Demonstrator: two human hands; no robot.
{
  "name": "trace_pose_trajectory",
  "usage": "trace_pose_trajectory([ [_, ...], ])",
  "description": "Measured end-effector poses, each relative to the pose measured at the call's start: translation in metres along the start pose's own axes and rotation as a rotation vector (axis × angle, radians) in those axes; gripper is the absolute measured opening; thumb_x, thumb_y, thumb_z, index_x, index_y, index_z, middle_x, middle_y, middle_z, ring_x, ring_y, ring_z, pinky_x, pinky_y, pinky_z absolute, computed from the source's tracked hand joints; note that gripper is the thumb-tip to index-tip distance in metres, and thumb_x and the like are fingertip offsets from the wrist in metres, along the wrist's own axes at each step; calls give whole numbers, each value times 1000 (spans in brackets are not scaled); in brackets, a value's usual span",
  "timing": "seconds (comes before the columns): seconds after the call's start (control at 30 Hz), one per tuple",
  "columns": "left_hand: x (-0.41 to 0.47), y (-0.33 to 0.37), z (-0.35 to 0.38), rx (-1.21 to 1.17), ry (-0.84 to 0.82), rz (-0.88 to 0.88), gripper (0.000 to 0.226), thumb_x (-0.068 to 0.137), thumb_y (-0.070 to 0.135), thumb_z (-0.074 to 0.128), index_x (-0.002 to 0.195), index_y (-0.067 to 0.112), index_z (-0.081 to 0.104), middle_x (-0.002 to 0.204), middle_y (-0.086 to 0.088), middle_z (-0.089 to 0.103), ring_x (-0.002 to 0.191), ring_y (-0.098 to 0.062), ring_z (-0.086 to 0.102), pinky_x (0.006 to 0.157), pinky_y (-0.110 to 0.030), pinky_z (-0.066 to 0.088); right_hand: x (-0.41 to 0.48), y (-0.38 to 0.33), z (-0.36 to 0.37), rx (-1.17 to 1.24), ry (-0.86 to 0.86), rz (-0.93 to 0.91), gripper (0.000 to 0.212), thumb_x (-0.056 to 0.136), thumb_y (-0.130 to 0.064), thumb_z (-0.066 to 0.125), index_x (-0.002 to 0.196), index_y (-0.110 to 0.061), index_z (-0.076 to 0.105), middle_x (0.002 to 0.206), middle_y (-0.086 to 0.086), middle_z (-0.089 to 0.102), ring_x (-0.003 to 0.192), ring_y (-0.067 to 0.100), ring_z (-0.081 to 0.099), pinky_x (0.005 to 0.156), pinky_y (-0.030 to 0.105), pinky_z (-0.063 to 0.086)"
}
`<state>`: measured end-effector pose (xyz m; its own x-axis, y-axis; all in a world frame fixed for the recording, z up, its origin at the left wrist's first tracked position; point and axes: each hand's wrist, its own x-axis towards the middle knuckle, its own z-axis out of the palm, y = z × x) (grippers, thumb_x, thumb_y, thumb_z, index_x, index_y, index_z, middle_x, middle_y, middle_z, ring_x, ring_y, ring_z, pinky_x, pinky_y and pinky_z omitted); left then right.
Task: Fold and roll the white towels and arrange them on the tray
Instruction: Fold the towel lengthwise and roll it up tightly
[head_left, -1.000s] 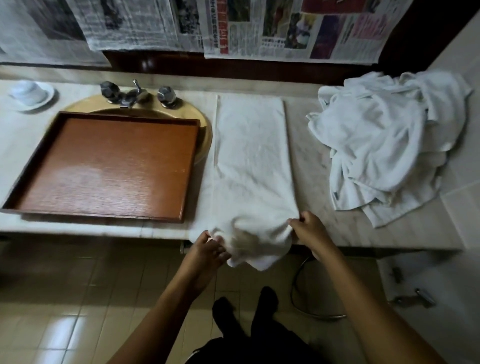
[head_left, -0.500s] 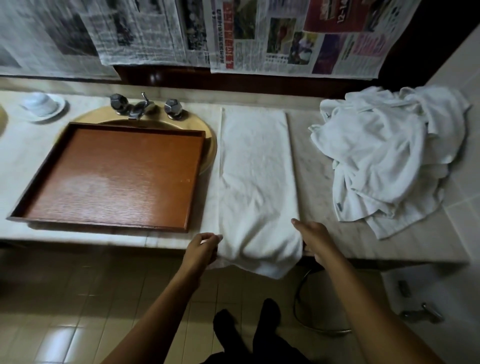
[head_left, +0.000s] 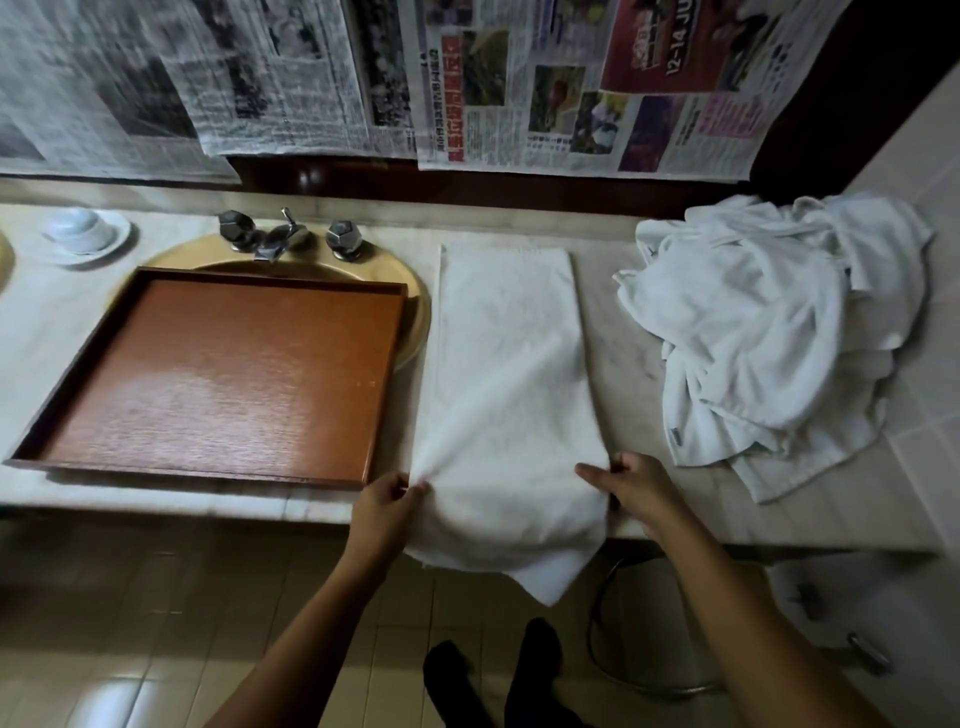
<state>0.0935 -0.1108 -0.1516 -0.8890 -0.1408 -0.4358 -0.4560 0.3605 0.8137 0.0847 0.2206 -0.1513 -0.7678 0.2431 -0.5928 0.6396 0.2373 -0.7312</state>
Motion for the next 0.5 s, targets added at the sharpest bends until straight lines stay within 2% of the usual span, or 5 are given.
trace_pose_trajectory([
  [0.13, 7, 0, 12, 302, 38, 9, 29, 99, 24, 63, 120, 6, 66, 111, -13, 72, 93, -24, 65, 71, -30, 49, 19, 10, 7, -37, 44, 29, 72, 52, -73, 81, 83, -9, 71, 83, 5, 76, 84, 24, 73, 82, 52, 60],
  [0.23, 21, 19, 21, 381, 60, 30, 29, 98, 38, 63, 106, 10, 64, 94, -4, 65, 89, -24, 61, 74, -30, 41, 22, -4, 10, 7, 83, 90, 55, 81, -65, 70, 97, -13, 69, 98, 9, 74, 95, 30, 69, 92, 50, 58],
  [0.3, 35, 26, 23, 293, 40, -29, 31, 97, 41, 66, 93, 10, 64, 85, 2, 63, 80, -18, 59, 65, -28, 40, 25, -7, 8, 0, 115, 58, 37, 95, -48, 67, 104, -13, 71, 104, 9, 72, 98, 30, 67, 95, 47, 56],
  [0.37, 42, 28, 22, 142, 50, -55, 27, 94, 35, 72, 86, 10, 68, 78, 0, 66, 72, -16, 61, 56, -25, 41, 26, -7, 5, -34, 130, 0, 28, 95, -36, 71, 95, -8, 75, 99, 11, 74, 93, 29, 68, 89, 44, 55],
  [0.5, 27, 18, 14, -99, 37, 28, 16, 93, 23, 74, 82, 12, 70, 77, -6, 70, 72, -19, 64, 66, -36, 51, 22, 3, -11, -66, 102, 25, 21, 89, -25, 77, 75, -13, 69, 79, 10, 70, 73, 24, 62, 72, 36, 48],
])
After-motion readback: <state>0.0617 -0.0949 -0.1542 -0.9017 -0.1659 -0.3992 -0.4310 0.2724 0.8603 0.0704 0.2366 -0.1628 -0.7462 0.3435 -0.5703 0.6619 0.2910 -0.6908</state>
